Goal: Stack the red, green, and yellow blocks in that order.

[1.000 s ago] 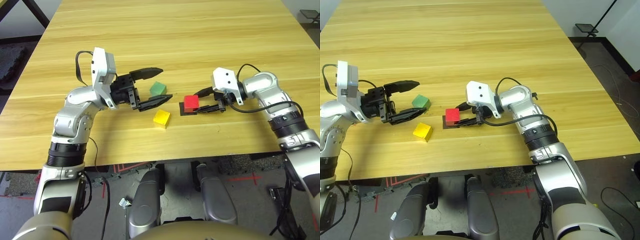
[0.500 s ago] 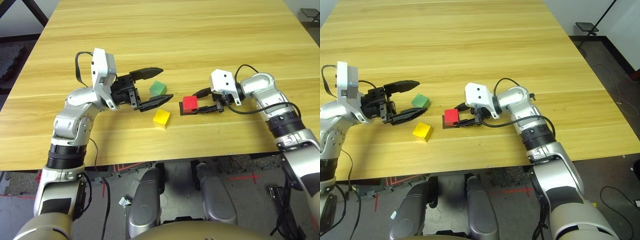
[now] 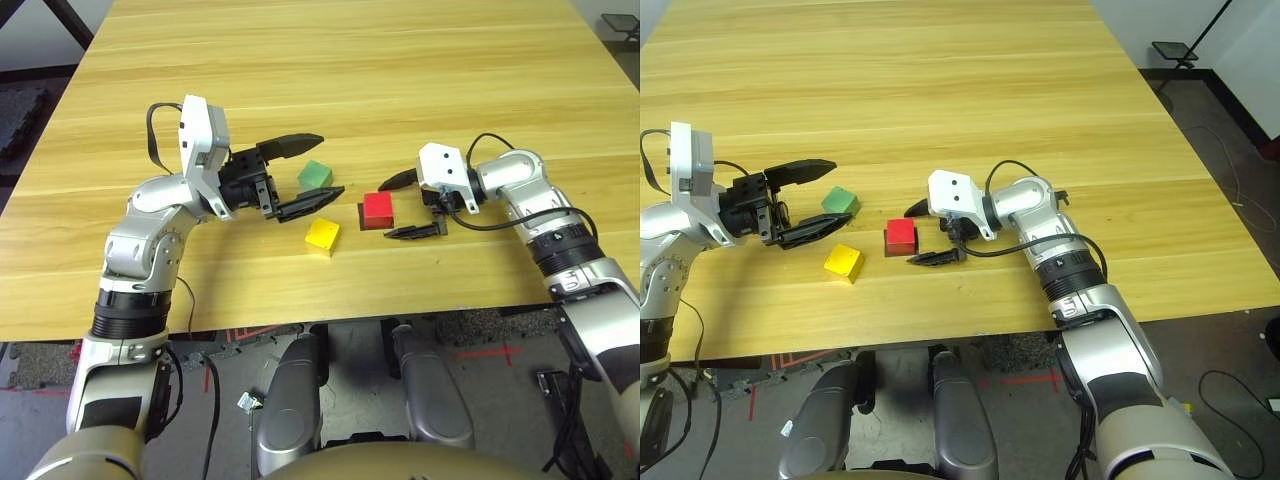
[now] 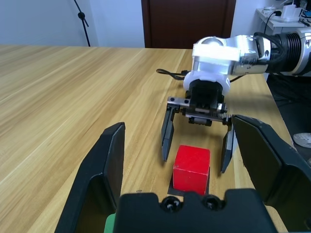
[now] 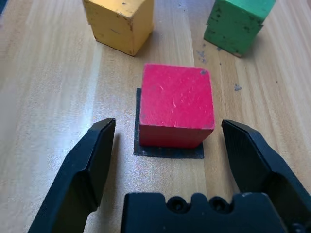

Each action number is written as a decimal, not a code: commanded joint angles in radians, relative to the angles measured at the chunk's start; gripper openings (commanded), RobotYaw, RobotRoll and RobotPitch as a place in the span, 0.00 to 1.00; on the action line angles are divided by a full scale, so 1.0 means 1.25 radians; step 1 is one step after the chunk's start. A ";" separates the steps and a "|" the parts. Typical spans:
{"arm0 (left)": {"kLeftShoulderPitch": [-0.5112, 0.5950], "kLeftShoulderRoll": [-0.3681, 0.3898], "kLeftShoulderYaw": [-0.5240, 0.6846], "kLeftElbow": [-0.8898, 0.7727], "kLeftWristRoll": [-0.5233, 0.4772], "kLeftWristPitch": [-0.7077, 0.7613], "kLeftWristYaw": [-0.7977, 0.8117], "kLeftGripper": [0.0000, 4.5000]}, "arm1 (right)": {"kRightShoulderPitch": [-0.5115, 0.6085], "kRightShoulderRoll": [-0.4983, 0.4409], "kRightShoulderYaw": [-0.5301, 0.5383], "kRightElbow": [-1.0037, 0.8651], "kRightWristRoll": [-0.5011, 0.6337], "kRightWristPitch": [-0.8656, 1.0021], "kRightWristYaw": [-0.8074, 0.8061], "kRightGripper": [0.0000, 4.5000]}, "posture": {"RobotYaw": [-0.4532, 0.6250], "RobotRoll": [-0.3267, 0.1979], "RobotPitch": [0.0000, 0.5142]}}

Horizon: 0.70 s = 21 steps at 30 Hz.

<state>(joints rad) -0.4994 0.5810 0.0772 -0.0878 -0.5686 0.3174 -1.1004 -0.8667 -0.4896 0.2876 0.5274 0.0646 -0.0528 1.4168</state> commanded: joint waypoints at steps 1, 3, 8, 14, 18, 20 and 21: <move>0.002 0.001 0.002 0.010 -0.005 -0.002 -0.008 1.00 | -0.012 -0.027 -0.024 -0.041 0.039 0.026 0.045 1.00 | 0.76 0.69 0.52; 0.004 -0.001 -0.002 0.014 -0.003 -0.005 -0.011 1.00 | -0.013 -0.048 -0.035 -0.073 0.066 0.055 0.077 1.00 | 0.75 0.69 0.50; -0.002 -0.005 -0.011 0.030 0.006 -0.006 -0.015 1.00 | -0.004 -0.110 -0.061 -0.137 0.101 0.102 0.114 1.00 | 0.74 0.69 0.47; -0.008 -0.011 -0.013 0.050 0.020 0.002 0.015 1.00 | 0.015 -0.167 -0.108 -0.165 0.119 0.147 0.094 1.00 | 0.71 0.69 0.46; -0.010 0.000 -0.027 0.071 0.052 -0.015 0.013 1.00 | 0.025 -0.201 -0.139 -0.174 0.126 0.172 0.065 1.00 | 0.71 0.69 0.46; -0.017 0.002 -0.028 0.078 0.064 -0.013 0.023 1.00 | 0.030 -0.212 -0.156 -0.185 0.132 0.189 0.041 1.00 | 0.70 0.69 0.46; -0.019 0.003 -0.027 0.079 0.073 -0.011 0.033 1.00 | 0.035 -0.219 -0.167 -0.195 0.138 0.204 0.027 1.00 | 0.70 0.69 0.46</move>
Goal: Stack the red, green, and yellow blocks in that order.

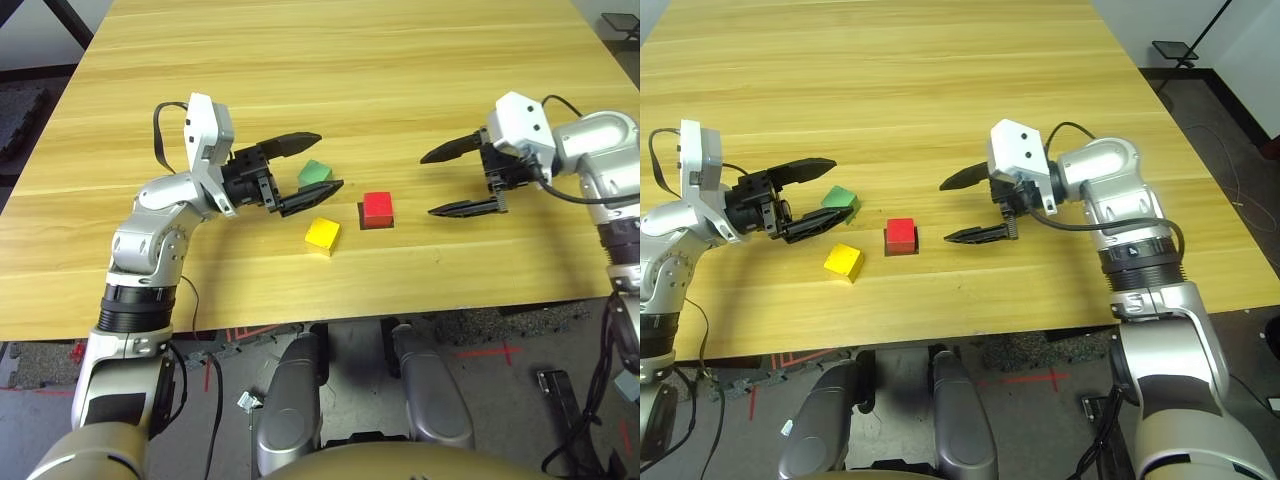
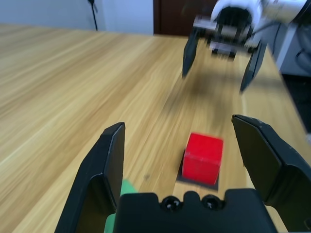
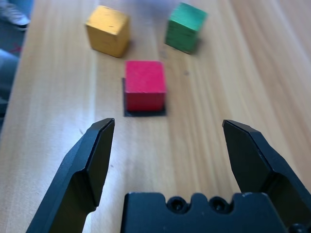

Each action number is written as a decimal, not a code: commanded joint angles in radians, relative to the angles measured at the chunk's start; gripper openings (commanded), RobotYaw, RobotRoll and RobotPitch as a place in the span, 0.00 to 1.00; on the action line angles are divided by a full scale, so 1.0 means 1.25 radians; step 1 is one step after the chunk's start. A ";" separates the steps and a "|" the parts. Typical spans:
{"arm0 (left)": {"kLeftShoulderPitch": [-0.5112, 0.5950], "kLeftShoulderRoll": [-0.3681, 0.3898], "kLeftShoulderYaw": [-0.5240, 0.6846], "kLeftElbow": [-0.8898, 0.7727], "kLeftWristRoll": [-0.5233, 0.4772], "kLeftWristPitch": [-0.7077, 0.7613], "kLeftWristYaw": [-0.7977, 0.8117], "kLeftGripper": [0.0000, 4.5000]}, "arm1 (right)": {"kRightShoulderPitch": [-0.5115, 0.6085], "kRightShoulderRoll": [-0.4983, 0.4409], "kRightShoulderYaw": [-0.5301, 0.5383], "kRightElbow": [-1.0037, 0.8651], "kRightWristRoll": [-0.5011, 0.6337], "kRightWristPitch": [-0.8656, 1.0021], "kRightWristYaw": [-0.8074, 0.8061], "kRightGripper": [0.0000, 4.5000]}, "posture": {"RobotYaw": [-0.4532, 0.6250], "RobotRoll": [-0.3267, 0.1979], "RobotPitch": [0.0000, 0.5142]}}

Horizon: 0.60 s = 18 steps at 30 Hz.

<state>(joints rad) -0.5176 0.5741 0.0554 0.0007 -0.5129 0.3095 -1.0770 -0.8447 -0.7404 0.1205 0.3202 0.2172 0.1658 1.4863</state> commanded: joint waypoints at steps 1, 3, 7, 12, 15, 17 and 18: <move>-0.008 0.008 -0.009 0.012 0.037 -0.004 0.026 1.00 | 0.021 -0.021 -0.043 -0.038 0.021 0.042 -0.041 1.00 | 0.70 0.69 0.45; -0.009 0.008 -0.009 0.011 0.049 0.013 0.054 1.00 | 0.032 -0.026 -0.059 -0.058 0.026 0.061 -0.064 1.00 | 0.69 0.69 0.46; 0.013 0.008 -0.012 -0.050 0.078 0.049 0.129 1.00 | 0.061 -0.029 -0.075 -0.098 0.040 0.098 -0.097 1.00 | 0.69 0.69 0.46; 0.060 0.002 -0.002 -0.265 0.082 0.271 0.326 1.00 | 0.117 -0.051 -0.100 -0.163 0.059 0.142 -0.126 1.00 | 0.69 0.70 0.47; 0.072 -0.027 0.019 -0.342 0.078 0.422 0.452 1.00 | 0.137 -0.063 -0.112 -0.182 0.071 0.150 -0.132 1.00 | 0.70 0.71 0.47; 0.072 -0.040 0.028 -0.377 0.077 0.516 0.510 1.00 | 0.146 -0.067 -0.114 -0.186 0.076 0.148 -0.137 1.00 | 0.71 0.71 0.46; 0.071 -0.043 0.030 -0.391 0.077 0.554 0.530 1.00 | 0.148 -0.067 -0.114 -0.189 0.078 0.148 -0.140 1.00 | 0.71 0.72 0.46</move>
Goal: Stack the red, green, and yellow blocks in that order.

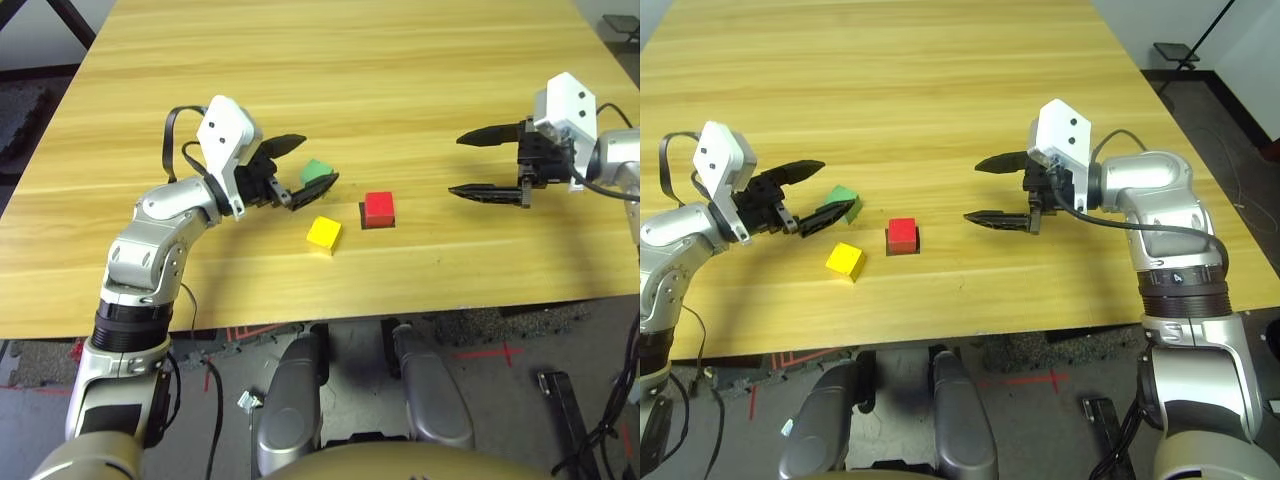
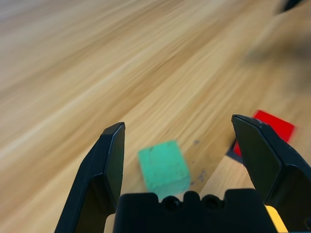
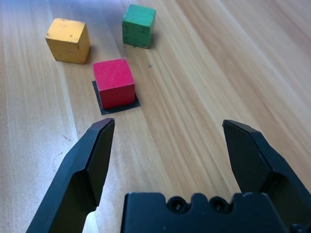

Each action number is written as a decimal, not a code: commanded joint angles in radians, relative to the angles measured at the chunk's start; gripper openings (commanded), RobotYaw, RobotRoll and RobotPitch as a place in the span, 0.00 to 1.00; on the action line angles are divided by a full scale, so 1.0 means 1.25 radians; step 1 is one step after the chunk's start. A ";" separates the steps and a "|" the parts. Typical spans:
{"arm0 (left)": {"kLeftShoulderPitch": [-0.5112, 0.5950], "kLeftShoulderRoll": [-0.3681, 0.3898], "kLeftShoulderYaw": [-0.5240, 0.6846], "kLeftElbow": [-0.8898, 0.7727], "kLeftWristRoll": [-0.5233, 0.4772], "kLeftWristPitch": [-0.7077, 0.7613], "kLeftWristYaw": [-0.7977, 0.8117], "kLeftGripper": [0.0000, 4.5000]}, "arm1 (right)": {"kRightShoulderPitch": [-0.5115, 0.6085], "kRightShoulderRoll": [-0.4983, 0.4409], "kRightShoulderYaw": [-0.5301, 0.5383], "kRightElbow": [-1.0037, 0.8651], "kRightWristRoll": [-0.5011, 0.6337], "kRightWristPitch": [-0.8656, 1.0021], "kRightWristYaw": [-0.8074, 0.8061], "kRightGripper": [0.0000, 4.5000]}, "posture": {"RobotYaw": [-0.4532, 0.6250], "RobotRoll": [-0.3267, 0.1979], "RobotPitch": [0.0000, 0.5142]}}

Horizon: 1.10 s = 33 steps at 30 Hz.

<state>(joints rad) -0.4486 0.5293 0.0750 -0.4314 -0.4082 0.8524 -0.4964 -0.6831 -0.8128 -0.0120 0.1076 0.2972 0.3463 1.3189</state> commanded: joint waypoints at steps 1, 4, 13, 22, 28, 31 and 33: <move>0.010 -0.027 0.020 -0.061 -0.011 0.164 0.095 1.00 | 0.021 -0.008 -0.008 -0.022 0.016 0.006 -0.009 1.00 | 0.71 0.73 0.46; -0.011 -0.074 0.027 -0.099 -0.025 0.262 0.147 1.00 | 0.022 0.001 -0.006 -0.023 0.018 0.010 -0.020 1.00 | 0.71 0.74 0.46; -0.016 -0.071 -0.027 -0.071 -0.011 0.277 0.156 1.00 | 0.015 0.018 0.004 -0.018 0.017 0.010 -0.028 1.00 | 0.71 0.73 0.47; -0.027 -0.067 -0.063 -0.019 0.031 0.228 0.165 1.00 | 0.030 0.013 -0.002 -0.033 0.025 0.020 -0.031 1.00 | 0.70 0.73 0.47; -0.046 -0.069 -0.085 0.018 0.056 0.201 0.164 1.00 | 0.039 0.013 0.001 -0.040 0.035 0.021 -0.040 1.00 | 0.69 0.73 0.47; -0.054 -0.072 -0.090 0.032 0.060 0.194 0.162 1.00 | 0.041 0.013 0.003 -0.040 0.036 0.019 -0.043 1.00 | 0.69 0.73 0.47; -0.059 -0.076 -0.094 0.040 0.063 0.190 0.161 1.00 | 0.039 0.015 0.003 -0.035 0.035 0.017 -0.046 1.00 | 0.69 0.74 0.47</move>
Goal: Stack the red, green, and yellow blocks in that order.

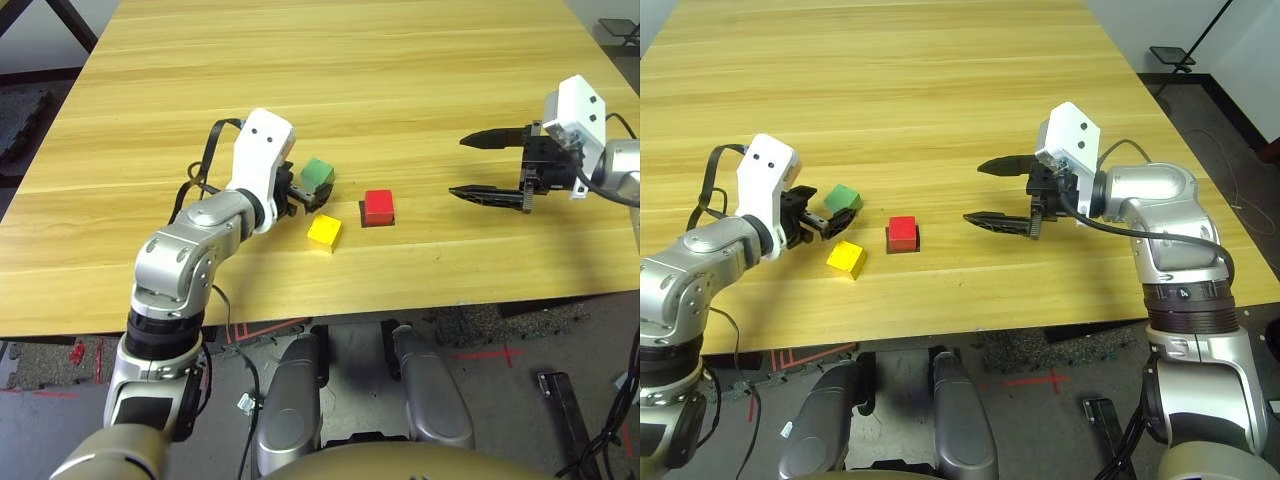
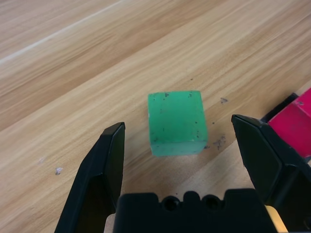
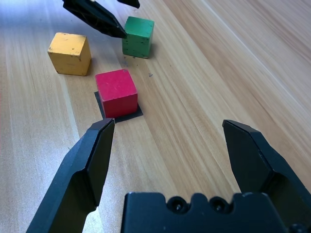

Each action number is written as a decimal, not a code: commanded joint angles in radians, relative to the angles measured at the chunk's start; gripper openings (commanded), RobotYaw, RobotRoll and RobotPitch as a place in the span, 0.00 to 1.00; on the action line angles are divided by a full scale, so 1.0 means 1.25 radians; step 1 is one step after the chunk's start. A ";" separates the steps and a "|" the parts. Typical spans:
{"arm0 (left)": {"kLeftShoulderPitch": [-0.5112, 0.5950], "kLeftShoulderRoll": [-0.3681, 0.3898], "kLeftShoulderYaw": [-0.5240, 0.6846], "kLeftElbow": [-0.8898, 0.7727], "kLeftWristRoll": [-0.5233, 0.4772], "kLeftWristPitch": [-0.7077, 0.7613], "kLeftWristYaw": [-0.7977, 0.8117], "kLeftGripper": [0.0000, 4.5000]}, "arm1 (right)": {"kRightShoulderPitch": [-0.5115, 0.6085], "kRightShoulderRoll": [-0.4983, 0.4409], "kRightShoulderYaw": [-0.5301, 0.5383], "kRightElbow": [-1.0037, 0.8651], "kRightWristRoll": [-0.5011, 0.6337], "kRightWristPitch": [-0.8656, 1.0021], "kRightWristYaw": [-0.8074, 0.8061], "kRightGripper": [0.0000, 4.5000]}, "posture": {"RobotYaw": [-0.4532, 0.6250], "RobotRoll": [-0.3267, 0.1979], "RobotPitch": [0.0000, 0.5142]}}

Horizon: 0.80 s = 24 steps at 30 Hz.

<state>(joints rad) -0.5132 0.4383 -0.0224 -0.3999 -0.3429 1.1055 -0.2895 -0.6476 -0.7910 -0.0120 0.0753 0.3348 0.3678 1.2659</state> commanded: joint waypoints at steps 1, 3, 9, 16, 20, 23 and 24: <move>-0.009 -0.005 -0.019 0.018 0.011 -0.015 -0.006 1.00 | 0.010 -0.001 0.003 -0.007 0.004 -0.002 -0.005 1.00 | 0.69 0.74 0.47; -0.011 -0.007 -0.026 0.027 0.014 -0.020 -0.009 1.00 | 0.009 0.000 0.004 -0.006 0.004 -0.003 -0.008 1.00 | 0.69 0.74 0.48; -0.016 -0.016 -0.050 0.086 0.041 -0.048 -0.008 1.00 | 0.020 0.005 0.004 -0.018 0.008 -0.002 -0.016 1.00 | 0.68 0.74 0.48; -0.019 -0.013 -0.058 0.135 0.075 -0.094 -0.009 1.00 | 0.032 0.001 -0.001 -0.029 0.012 0.001 -0.021 1.00 | 0.68 0.74 0.49; -0.023 -0.015 -0.052 0.154 0.087 -0.114 -0.011 1.00 | 0.031 0.003 0.000 -0.029 0.011 0.001 -0.023 1.00 | 0.67 0.73 0.48; -0.025 -0.017 -0.048 0.168 0.093 -0.129 -0.015 0.96 | 0.030 0.004 0.000 -0.027 0.011 0.000 -0.025 1.00 | 0.68 0.74 0.48; -0.025 -0.017 -0.048 0.171 0.094 -0.133 -0.016 0.90 | 0.029 0.005 0.001 -0.026 0.010 -0.002 -0.026 1.00 | 0.68 0.74 0.48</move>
<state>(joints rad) -0.5456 0.4160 -0.0815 -0.2022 -0.2378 0.9534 -0.3023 -0.6191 -0.7847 -0.0120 0.0565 0.3361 0.3672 1.2335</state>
